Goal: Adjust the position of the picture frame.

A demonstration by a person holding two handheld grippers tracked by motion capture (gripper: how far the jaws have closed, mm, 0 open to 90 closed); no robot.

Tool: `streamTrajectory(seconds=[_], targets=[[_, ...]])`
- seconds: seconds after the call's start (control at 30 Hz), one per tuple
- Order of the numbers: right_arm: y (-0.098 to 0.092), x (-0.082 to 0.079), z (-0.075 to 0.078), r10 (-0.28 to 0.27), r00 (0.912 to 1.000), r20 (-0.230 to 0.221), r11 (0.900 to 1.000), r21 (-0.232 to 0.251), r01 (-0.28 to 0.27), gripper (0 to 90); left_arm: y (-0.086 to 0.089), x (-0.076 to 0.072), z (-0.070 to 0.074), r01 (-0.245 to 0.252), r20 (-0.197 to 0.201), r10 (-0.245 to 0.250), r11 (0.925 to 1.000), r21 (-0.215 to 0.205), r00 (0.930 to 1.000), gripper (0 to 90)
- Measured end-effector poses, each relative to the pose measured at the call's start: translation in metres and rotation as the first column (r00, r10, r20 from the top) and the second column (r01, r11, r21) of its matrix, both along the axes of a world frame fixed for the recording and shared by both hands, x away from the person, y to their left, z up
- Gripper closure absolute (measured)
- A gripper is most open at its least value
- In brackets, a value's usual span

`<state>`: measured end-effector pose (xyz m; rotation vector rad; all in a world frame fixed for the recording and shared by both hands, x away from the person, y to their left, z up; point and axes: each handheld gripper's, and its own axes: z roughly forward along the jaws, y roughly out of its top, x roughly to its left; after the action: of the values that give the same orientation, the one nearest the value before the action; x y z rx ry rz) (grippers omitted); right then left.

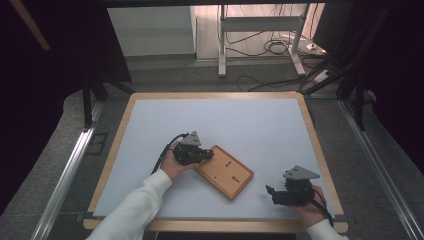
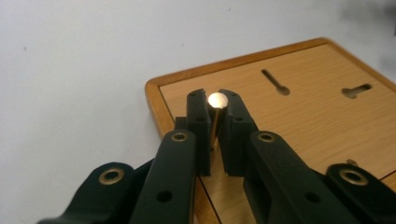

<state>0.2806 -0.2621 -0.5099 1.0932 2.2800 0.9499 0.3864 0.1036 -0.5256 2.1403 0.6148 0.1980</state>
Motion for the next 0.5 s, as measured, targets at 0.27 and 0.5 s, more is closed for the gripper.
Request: streamTrajectory(seconds=[0.27, 0.5], targets=[[0.0, 0.0, 0.0, 0.001, 1.0, 0.001, 1.0, 0.002, -0.001, 12.2, 0.008, -0.014, 0.012, -0.11, 0.055, 0.11, 0.9939, -0.005, 0.9924, 57.9], [0.001, -0.001, 0.002, 0.011, 0.9999, 0.012, 1.0, 0.003, -0.011, 12.6, 0.026, -0.037, 0.023, -0.197, 0.023, 0.196, 0.9803, 0.019, 0.9803, 28.6]])
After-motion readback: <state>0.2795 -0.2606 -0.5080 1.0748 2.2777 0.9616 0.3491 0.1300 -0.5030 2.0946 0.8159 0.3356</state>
